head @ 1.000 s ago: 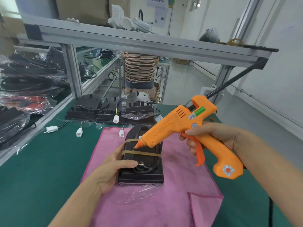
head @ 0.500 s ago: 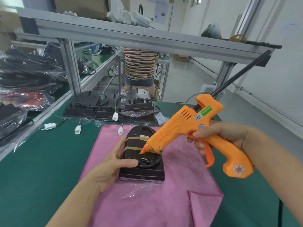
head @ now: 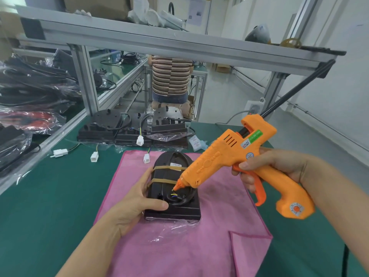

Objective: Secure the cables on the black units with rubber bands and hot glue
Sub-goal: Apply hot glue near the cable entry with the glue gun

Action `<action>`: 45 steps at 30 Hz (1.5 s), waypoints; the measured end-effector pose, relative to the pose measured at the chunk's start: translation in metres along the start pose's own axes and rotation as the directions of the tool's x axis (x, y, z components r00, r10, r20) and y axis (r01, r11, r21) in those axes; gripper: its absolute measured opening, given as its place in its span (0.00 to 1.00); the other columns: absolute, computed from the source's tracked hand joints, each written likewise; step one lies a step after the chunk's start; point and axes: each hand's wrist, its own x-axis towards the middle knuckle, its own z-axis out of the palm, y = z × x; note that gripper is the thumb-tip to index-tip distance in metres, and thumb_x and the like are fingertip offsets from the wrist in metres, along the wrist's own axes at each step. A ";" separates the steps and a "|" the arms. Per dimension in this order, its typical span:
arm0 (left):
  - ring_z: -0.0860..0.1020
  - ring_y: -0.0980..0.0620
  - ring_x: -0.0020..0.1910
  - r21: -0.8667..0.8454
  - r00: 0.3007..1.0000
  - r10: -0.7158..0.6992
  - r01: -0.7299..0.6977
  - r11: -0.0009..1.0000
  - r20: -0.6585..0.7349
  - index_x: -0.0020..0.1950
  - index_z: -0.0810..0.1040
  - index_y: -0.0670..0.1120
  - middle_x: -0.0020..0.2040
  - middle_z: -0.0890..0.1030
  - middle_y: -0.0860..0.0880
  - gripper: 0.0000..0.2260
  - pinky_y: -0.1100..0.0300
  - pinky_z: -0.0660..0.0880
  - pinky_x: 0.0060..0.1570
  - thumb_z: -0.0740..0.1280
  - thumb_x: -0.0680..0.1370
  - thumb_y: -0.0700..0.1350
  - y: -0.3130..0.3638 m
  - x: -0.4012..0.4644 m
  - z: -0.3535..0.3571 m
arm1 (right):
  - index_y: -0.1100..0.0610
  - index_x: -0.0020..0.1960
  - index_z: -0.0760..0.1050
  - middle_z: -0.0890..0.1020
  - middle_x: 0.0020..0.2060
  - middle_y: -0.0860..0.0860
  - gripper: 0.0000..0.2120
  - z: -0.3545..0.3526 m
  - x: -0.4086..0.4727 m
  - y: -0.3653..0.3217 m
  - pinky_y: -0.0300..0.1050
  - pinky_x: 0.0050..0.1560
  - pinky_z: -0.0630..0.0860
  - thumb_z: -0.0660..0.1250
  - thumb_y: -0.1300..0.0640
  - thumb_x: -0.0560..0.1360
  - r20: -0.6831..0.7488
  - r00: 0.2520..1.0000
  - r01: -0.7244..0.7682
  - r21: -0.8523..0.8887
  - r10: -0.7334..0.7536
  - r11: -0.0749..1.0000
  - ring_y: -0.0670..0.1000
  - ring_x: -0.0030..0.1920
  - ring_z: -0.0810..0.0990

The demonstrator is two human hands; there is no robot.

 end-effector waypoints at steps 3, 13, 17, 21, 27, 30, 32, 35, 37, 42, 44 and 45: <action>0.81 0.48 0.55 0.029 0.999 0.000 0.001 1.000 -0.044 0.67 0.72 0.55 0.59 0.82 0.47 0.41 0.59 0.78 0.48 0.72 0.57 0.31 0.000 0.002 0.003 | 0.63 0.50 0.79 0.78 0.33 0.58 0.17 0.001 -0.001 -0.001 0.49 0.42 0.78 0.77 0.53 0.68 -0.002 1.000 0.002 -0.005 -0.002 1.000 0.55 0.34 0.78; 0.81 0.50 0.50 0.038 0.998 0.001 0.002 0.999 -0.068 0.64 0.74 0.58 0.56 0.82 0.47 0.40 0.61 0.77 0.43 0.72 0.55 0.32 0.000 0.002 0.004 | 0.61 0.49 0.80 0.78 0.32 0.56 0.14 0.003 -0.003 -0.003 0.49 0.41 0.78 0.76 0.54 0.69 0.005 1.000 0.003 -0.005 -0.003 1.000 0.54 0.34 0.78; 0.81 0.49 0.53 0.038 0.998 -0.001 0.003 0.999 -0.065 0.64 0.74 0.60 0.57 0.82 0.48 0.40 0.60 0.77 0.45 0.72 0.55 0.32 -0.001 0.002 0.004 | 0.61 0.49 0.80 0.78 0.32 0.57 0.15 0.003 -0.001 -0.002 0.49 0.41 0.78 0.77 0.54 0.68 -0.003 1.000 -0.017 -0.011 0.016 1.000 0.55 0.33 0.78; 0.82 0.50 0.51 0.028 0.998 -0.004 0.006 1.000 -0.061 0.61 0.76 0.63 0.57 0.82 0.49 0.39 0.61 0.77 0.43 0.72 0.56 0.32 -0.002 0.003 0.003 | 0.61 0.48 0.80 0.77 0.31 0.57 0.13 0.003 0.000 -0.002 0.49 0.40 0.78 0.76 0.55 0.68 -0.003 1.000 -0.015 0.003 0.015 1.000 0.54 0.33 0.77; 0.82 0.51 0.50 0.020 0.998 0.000 0.001 1.000 -0.068 0.59 0.77 0.64 0.56 0.82 0.49 0.38 0.62 0.77 0.42 0.72 0.55 0.32 -0.002 0.003 0.003 | 0.62 0.48 0.79 0.77 0.31 0.57 0.14 0.004 -0.001 -0.003 0.50 0.40 0.78 0.76 0.55 0.68 -0.034 0.999 -0.024 -0.020 0.024 1.000 0.55 0.32 0.77; 0.81 0.49 0.52 0.022 0.998 0.006 -0.005 1.000 -0.056 0.62 0.76 0.62 0.57 0.82 0.48 0.39 0.61 0.77 0.44 0.72 0.56 0.32 -0.002 0.003 0.003 | 0.62 0.48 0.80 0.77 0.31 0.57 0.13 0.005 0.000 -0.004 0.49 0.39 0.78 0.75 0.56 0.68 -0.030 0.999 -0.024 0.004 0.024 1.000 0.54 0.32 0.77; 0.81 0.50 0.51 0.025 0.999 0.009 -0.008 1.000 -0.052 0.63 0.75 0.61 0.57 0.82 0.47 0.39 0.61 0.77 0.44 0.72 0.56 0.32 -0.001 0.002 0.004 | 0.61 0.48 0.80 0.78 0.32 0.56 0.11 0.007 0.001 -0.006 0.48 0.39 0.78 0.75 0.57 0.68 0.000 1.000 -0.025 0.003 0.025 1.000 0.53 0.32 0.77; 0.81 0.51 0.50 0.024 0.998 0.014 -0.012 1.000 -0.054 0.62 0.75 0.61 0.56 0.82 0.47 0.39 0.62 0.77 0.42 0.71 0.56 0.32 -0.001 0.002 0.004 | 0.61 0.48 0.80 0.79 0.34 0.56 0.12 0.007 0.002 -0.010 0.49 0.39 0.78 0.75 0.57 0.68 0.010 0.999 -0.034 -0.013 0.034 0.999 0.54 0.32 0.77; 0.81 0.50 0.51 0.018 0.998 0.007 -0.006 1.000 -0.062 0.62 0.75 0.60 0.56 0.82 0.47 0.39 0.61 0.77 0.43 0.71 0.56 0.32 -0.002 0.003 0.004 | 0.61 0.48 0.80 0.78 0.33 0.56 0.12 0.007 0.002 -0.011 0.49 0.39 0.78 0.76 0.56 0.68 0.010 0.999 -0.046 -0.028 0.046 0.999 0.54 0.33 0.78; 0.81 0.50 0.51 0.019 0.998 0.003 -0.002 1.000 -0.069 0.63 0.75 0.60 0.56 0.82 0.48 0.40 0.60 0.77 0.44 0.72 0.56 0.32 -0.002 0.003 0.003 | 0.61 0.49 0.79 0.76 0.33 0.58 0.14 0.008 0.002 -0.012 0.50 0.41 0.78 0.76 0.56 0.68 -0.007 0.999 -0.052 -0.047 0.051 0.998 0.55 0.33 0.78; 0.82 0.51 0.50 0.014 0.998 0.001 0.000 1.000 -0.068 0.62 0.75 0.62 0.55 0.83 0.48 0.39 0.61 0.78 0.43 0.71 0.56 0.32 -0.002 0.003 0.003 | 0.61 0.49 0.80 0.76 0.32 0.58 0.13 0.009 0.001 -0.013 0.50 0.41 0.78 0.76 0.56 0.68 -0.001 0.998 -0.057 -0.062 0.057 0.996 0.56 0.33 0.78; 0.82 0.51 0.50 0.012 0.998 0.000 0.001 1.000 -0.068 0.61 0.76 0.62 0.55 0.83 0.49 0.39 0.61 0.78 0.43 0.71 0.56 0.32 -0.002 0.003 0.003 | 0.61 0.49 0.80 0.77 0.32 0.57 0.13 0.009 0.000 -0.014 0.50 0.41 0.78 0.75 0.56 0.68 0.000 0.998 -0.060 -0.066 0.060 0.996 0.56 0.33 0.78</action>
